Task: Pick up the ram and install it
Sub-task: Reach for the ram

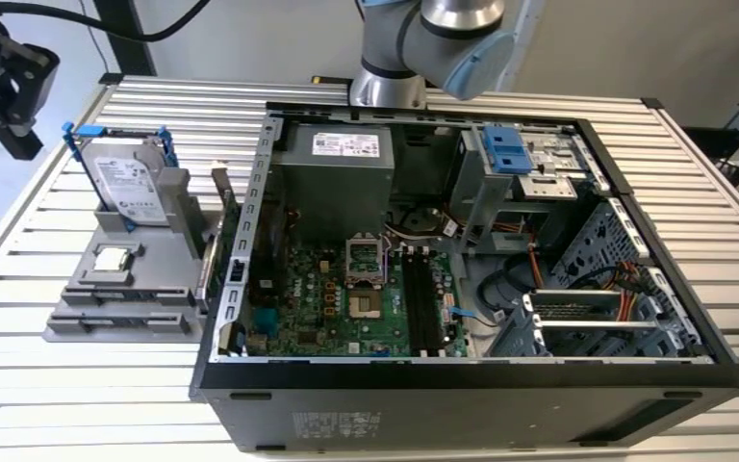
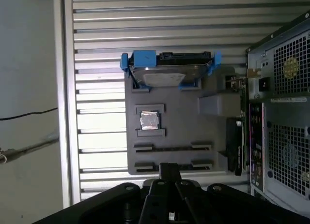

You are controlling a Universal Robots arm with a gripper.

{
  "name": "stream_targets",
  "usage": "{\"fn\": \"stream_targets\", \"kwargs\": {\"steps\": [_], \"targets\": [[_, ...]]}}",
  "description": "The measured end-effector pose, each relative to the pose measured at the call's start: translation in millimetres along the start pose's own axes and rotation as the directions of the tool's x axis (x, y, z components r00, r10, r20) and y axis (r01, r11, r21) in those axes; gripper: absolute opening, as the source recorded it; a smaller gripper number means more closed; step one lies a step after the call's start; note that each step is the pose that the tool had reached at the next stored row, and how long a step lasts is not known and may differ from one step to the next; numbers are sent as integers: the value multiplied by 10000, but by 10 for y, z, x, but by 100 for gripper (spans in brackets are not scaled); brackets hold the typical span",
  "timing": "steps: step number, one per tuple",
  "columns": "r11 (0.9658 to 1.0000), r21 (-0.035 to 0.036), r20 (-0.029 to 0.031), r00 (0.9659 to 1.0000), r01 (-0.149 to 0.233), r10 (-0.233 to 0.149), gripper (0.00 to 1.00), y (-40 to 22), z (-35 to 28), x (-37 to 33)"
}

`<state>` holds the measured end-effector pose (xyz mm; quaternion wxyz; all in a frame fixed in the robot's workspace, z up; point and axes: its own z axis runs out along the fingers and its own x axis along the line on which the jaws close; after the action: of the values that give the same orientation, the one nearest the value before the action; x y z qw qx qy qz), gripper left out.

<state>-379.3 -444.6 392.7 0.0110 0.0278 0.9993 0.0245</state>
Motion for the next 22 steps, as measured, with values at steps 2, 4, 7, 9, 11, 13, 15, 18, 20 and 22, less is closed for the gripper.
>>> {"fn": "stream_targets", "kwargs": {"steps": [2, 4, 7, 9, 11, 13, 15, 18, 20, 22], "targets": [[10000, 0, 0, 10000, -1, 1, 0, -42, -2, -21], [10000, 0, 0, 10000, 0, 0, 0, -79, -3, -51], [10000, 0, 0, 10000, 2, -2, 0, -136, -4, -99], [10000, 0, 0, 10000, 3, -3, 0, -171, -6, -129], [10000, -1, 1, 10000, 4, -4, 0, -206, -6, -157], [10000, -1, 1, 10000, 6, -6, 0, -244, -8, -187], [10000, 0, 0, 10000, 9, -9, 0, -279, -9, -212], [10000, 0, -1, 10000, 16, -16, 0, -330, -11, -244], [10000, -1, 0, 10000, 23, -23, 0, -361, -12, -268], [10000, -1, -4, 10000, 82, -82, 0, -377, -13, -277]]}}
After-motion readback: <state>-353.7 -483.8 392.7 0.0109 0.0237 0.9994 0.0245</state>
